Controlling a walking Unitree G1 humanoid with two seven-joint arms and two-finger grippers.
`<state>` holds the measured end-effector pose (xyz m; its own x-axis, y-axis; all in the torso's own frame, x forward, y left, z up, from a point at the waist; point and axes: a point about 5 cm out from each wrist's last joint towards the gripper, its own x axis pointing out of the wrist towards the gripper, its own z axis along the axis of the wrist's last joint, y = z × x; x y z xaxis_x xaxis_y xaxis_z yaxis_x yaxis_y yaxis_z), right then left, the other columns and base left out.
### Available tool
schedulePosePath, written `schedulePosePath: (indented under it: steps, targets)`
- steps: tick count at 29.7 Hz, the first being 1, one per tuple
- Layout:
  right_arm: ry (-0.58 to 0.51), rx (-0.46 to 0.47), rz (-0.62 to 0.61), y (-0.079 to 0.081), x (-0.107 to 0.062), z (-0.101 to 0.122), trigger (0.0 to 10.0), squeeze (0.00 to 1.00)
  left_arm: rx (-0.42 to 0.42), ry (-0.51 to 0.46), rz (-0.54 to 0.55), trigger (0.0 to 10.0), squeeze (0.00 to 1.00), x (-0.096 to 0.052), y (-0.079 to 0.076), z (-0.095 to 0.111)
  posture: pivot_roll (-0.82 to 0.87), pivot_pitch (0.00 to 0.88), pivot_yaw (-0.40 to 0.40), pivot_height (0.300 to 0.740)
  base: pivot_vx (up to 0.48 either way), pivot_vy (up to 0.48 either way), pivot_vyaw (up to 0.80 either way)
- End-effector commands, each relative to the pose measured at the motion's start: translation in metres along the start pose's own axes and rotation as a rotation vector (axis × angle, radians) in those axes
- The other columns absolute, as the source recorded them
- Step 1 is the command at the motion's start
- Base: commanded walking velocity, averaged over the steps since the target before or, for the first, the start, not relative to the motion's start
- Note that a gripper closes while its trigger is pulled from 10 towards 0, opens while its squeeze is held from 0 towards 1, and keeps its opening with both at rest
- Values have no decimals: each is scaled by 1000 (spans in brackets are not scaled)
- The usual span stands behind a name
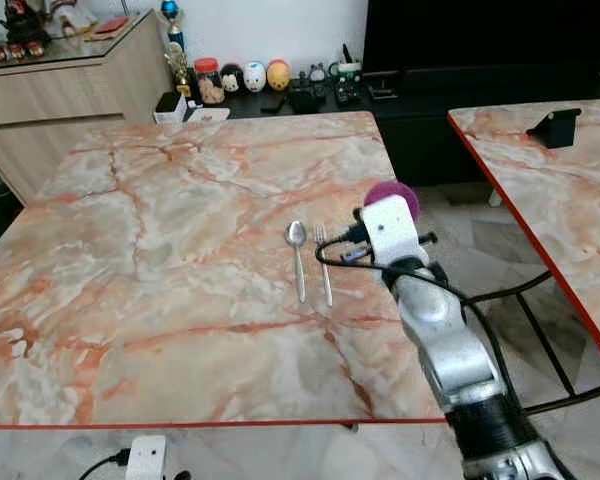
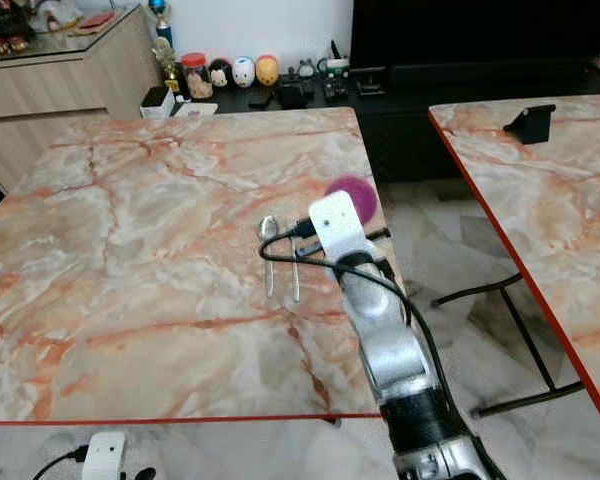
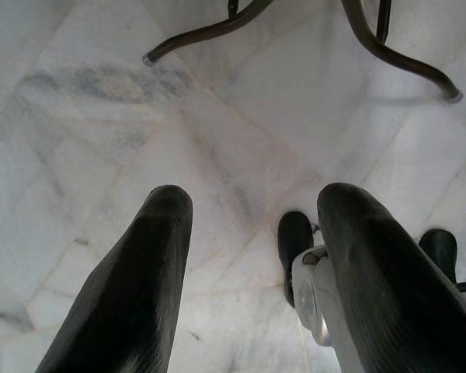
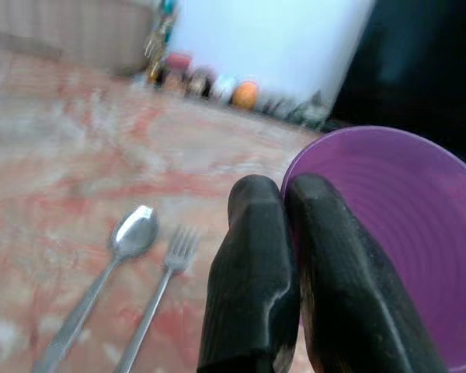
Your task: Setting the table
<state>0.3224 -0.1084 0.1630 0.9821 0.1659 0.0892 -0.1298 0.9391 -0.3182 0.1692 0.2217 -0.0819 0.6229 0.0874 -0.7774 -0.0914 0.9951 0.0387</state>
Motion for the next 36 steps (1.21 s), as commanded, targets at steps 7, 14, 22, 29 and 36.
schedulePosePath:
  steps: [7, 14, 22, 29, 36]
  targets:
    - [-136, 60, -80, -1, -13, 11, 10000, 0, 25, 15, -1, 10000, 0, -1, 1, -4, -92, 0, 68, 740, 0, 0, 0]
    - [-163, 73, -96, -2, -10, 12, 10000, 0, 24, 14, -4, 10000, 0, -1, 1, -5, -96, 0, 62, 740, 0, -110, 0]
    - [-167, 155, -135, -7, -6, 13, 10000, 0, 25, 17, -8, 10000, 0, -2, 0, -7, -104, 0, 60, 740, 0, -251, -168]
    - [-204, 157, -138, -11, -3, 21, 10000, 0, 22, 17, -10, 10000, 0, -2, -2, -8, -107, 0, 56, 740, 0, -253, -104]
    - [-214, 165, -136, -12, -1, 24, 10000, 0, 20, 19, -10, 10000, 0, -2, -2, -9, -107, 0, 55, 740, 0, -252, 0]
